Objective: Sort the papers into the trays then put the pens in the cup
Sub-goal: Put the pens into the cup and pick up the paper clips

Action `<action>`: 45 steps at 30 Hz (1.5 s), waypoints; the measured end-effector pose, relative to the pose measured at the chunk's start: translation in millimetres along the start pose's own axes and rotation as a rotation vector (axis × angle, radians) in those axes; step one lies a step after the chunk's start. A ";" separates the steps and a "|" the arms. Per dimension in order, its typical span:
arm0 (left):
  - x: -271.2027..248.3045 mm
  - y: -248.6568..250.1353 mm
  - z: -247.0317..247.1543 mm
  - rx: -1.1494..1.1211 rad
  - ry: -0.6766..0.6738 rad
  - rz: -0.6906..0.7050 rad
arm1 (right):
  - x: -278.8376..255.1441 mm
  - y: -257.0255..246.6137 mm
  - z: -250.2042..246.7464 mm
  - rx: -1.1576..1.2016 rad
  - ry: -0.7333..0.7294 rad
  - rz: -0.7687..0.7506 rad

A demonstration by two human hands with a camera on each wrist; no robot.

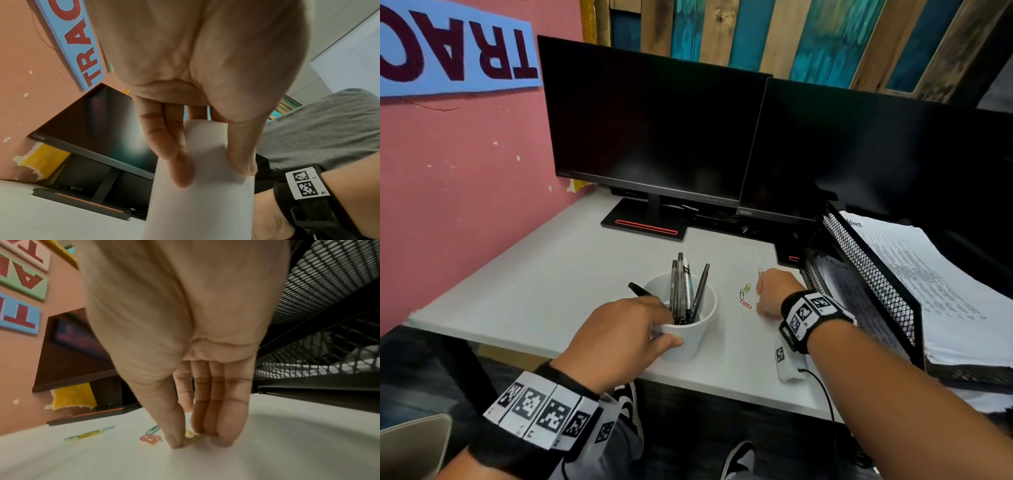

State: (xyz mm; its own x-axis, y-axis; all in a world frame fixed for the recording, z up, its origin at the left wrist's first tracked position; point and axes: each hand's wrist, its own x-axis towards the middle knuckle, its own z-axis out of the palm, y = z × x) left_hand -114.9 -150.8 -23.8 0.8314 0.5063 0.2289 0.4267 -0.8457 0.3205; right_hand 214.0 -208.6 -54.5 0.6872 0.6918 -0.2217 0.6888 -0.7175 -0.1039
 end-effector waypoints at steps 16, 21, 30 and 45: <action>-3.6 2.7 1.2 -0.001 -0.009 -0.012 | 1.3 -1.9 12.4 0.197 -0.163 0.070; -6.8 -0.1 -0.3 0.011 -0.005 -0.018 | -17.7 5.0 4.7 1.227 -0.176 0.256; -9.1 -2.9 0.3 0.035 -0.031 -0.033 | -17.2 -4.9 1.1 0.942 -0.139 0.212; -24.8 -7.5 -7.0 0.009 -0.015 -0.034 | -30.8 -27.6 -1.8 0.424 -0.270 -0.090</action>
State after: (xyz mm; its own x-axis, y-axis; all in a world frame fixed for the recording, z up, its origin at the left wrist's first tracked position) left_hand -141.3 -155.8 -25.4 0.8214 0.5325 0.2045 0.4581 -0.8294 0.3197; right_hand 174.2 -209.9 -43.0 0.5064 0.7472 -0.4304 0.5499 -0.6643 -0.5063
